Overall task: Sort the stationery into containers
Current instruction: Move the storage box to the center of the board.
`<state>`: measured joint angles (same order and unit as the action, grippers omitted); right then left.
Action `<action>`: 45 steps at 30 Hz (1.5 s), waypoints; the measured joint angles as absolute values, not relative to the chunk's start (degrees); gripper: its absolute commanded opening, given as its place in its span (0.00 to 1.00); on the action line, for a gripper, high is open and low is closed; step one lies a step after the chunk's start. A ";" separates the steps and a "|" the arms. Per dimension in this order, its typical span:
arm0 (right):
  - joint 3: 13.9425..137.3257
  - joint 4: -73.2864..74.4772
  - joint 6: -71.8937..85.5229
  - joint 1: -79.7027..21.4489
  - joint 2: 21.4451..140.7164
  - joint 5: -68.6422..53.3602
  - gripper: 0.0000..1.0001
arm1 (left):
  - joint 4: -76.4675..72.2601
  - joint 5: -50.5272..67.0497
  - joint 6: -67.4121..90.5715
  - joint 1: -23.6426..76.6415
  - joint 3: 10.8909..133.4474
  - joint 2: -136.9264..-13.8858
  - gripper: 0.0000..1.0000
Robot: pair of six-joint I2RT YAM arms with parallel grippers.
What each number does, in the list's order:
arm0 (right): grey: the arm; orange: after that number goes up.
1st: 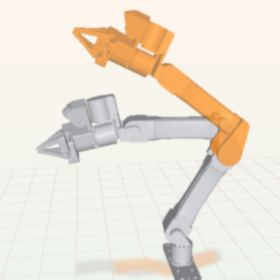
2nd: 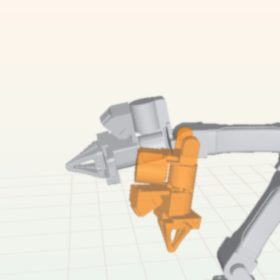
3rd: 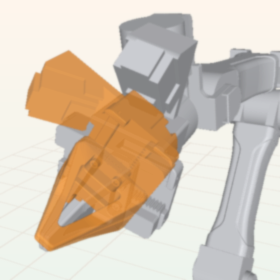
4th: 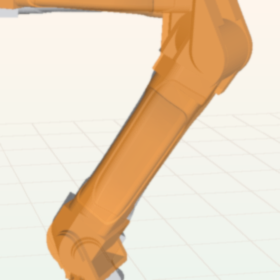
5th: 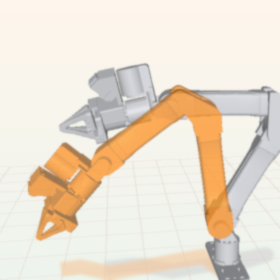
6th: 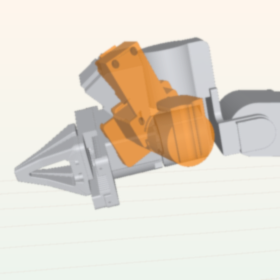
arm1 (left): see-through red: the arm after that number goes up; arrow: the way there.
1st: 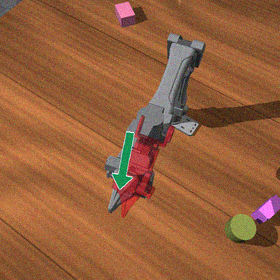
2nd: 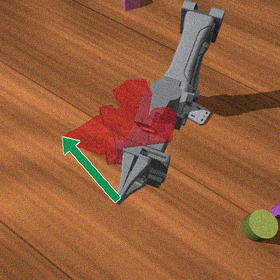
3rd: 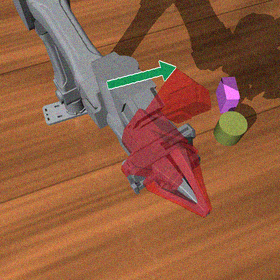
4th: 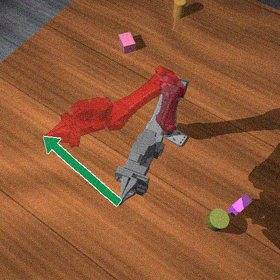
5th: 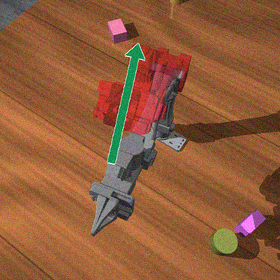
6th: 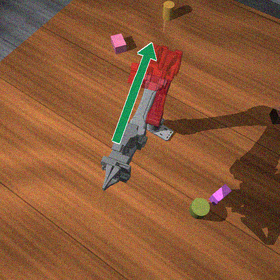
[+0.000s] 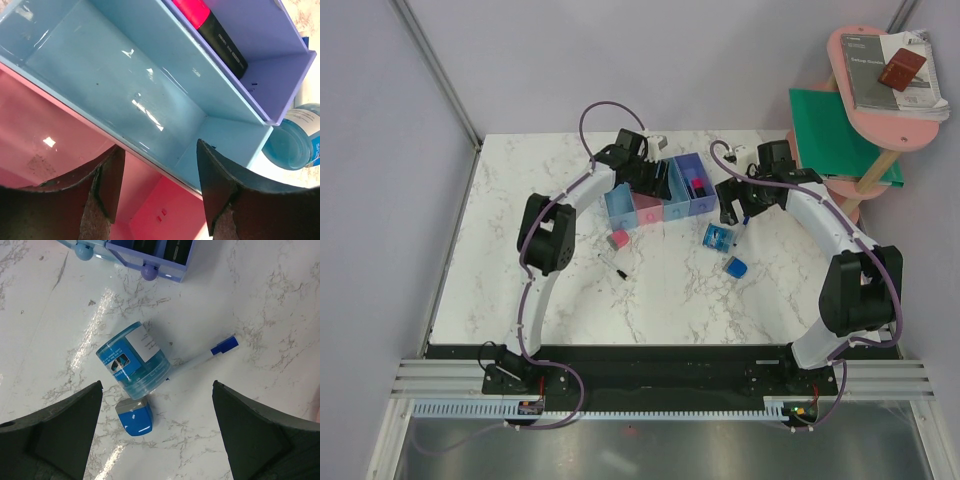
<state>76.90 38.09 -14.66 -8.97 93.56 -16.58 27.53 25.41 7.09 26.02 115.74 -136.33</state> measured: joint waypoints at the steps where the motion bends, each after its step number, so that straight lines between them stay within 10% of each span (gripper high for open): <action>1: 76.58 38.09 -14.83 -8.97 93.54 -16.36 0.98 | 27.35 25.34 6.94 26.11 115.48 -136.18 0.66; 19: 72.86 37.32 -16.25 -8.97 93.71 -15.29 0.98 | 27.22 18.61 -0.89 24.75 100.44 -115.15 0.68; 45: 104.73 26.39 -11.77 -9.52 125.54 -6.07 0.98 | 27.68 -4.47 -8.25 17.21 87.35 -106.00 0.67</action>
<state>104.73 26.39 -11.77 -9.52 125.54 -6.07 27.68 -4.47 -8.25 17.21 87.35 -106.00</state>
